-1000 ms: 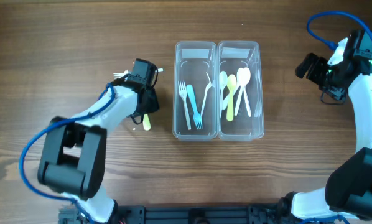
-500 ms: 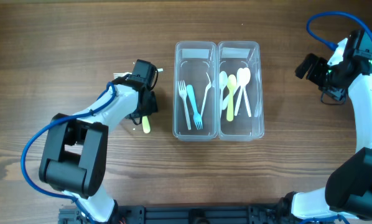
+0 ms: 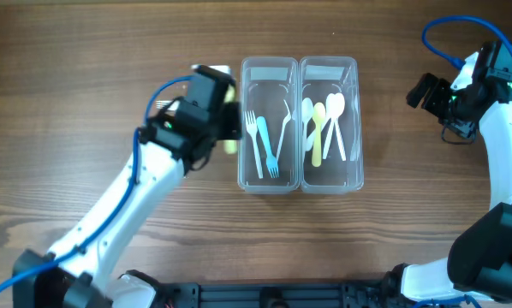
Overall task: Pack container
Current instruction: 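Carry the yellow fork into the left container and release, then move the left gripper to the last white fork and grasp it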
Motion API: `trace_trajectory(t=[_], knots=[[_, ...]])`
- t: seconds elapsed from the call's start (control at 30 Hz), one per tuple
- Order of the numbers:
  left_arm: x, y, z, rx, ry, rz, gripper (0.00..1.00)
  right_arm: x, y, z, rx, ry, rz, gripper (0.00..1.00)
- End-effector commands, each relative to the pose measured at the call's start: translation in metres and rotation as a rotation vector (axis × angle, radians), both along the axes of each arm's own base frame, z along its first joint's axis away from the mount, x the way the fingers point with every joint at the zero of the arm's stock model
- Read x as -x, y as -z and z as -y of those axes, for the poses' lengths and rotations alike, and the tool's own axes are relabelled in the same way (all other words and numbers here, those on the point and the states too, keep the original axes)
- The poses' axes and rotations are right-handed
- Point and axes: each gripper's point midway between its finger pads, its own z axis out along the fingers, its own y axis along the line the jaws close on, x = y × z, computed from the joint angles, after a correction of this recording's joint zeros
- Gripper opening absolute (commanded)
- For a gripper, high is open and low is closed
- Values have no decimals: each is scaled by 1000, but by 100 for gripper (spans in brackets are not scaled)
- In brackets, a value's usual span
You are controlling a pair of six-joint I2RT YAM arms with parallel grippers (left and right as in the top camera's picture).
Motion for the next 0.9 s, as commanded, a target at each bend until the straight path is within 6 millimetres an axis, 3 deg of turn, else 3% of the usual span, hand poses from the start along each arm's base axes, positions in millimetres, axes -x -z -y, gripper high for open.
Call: trace_trajectory(t=[0.0, 0.13, 0.27, 0.33, 0.37, 0.4, 0.43, 0.5, 0.57, 0.63, 0.77, 0.87], knots=[[12, -14, 42, -24, 160, 78, 4, 0, 4, -1, -11, 9, -7, 100], [9, 17, 59, -50, 192, 29, 4, 0, 3, -1, -11, 10, -6, 100], [2, 42, 76, -36, 222, 3, 32, 0, 4, -1, -11, 9, -7, 100], [-5, 34, 81, -14, 222, 41, 38, 0, 4, -1, -11, 9, -7, 100], [-8, 23, 84, 1, 223, 70, 48, 0, 4, -1, -11, 9, -7, 100], [-12, 8, 86, 15, 220, 102, 61, 0, 3, -1, -11, 9, -6, 100], [-16, -11, 87, 32, 214, 138, 68, 0, 3, -1, -11, 9, -6, 100], [-24, -42, 80, 38, 178, 202, 73, 0, 3, -1, -11, 9, -6, 100], [-36, -66, 58, 6, 97, 260, 76, 0, 3, -1, -11, 9, -6, 100], [-46, -65, 29, -50, 12, 262, 76, 0, 4, -1, -11, 9, -7, 100], [-63, -30, -55, -151, -156, 121, 72, -1, 3, -1, -11, 9, -5, 100], [-79, -5, -96, -215, -94, 66, 72, 0, 3, -1, -13, 13, -6, 100]])
